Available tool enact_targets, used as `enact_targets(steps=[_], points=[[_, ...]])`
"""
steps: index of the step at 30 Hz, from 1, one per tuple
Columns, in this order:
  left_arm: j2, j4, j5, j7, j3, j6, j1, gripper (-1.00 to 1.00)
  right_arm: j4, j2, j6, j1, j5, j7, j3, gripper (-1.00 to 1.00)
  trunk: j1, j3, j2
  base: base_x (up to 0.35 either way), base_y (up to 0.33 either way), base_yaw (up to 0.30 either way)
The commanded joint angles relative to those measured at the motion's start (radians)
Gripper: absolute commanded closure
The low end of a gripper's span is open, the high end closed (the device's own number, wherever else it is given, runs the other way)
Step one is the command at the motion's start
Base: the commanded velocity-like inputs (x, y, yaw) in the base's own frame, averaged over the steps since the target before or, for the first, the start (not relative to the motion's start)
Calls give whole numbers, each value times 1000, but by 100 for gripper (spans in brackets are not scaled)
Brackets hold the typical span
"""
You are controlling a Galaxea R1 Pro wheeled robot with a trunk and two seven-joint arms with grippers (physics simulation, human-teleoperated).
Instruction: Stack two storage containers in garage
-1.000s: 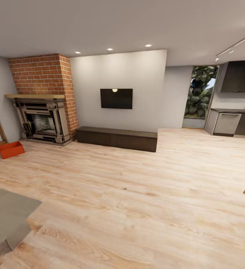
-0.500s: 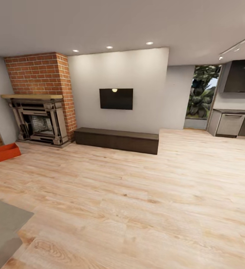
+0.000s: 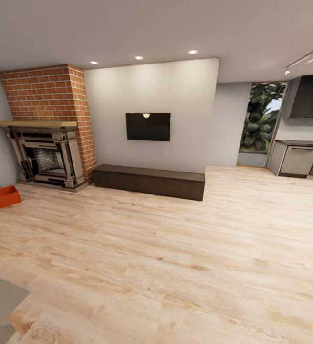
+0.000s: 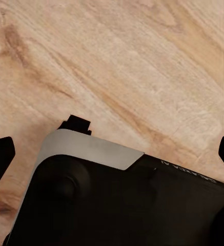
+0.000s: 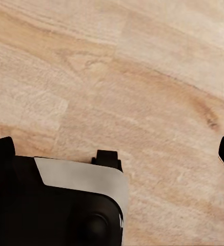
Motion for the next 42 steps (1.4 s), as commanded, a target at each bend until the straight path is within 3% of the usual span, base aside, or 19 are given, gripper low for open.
enact_targets(steps=[1,34,42], points=[[0,0,7,4,-9,-3,-1,-100,3,0,-5,-1,-10,4,8,-100,1,-1,-1,325,0,0],[-1,0,8,8,-9,-4,-1,-100,3,2,-5,-1,-10,4,8,-100,1,-1,-1,325,0,0],[-1,0,8,8,-9,-3,-1,-100,3,1,-5,-1,-10,-7,8,-100,1,-1,-1,325,0,188]])
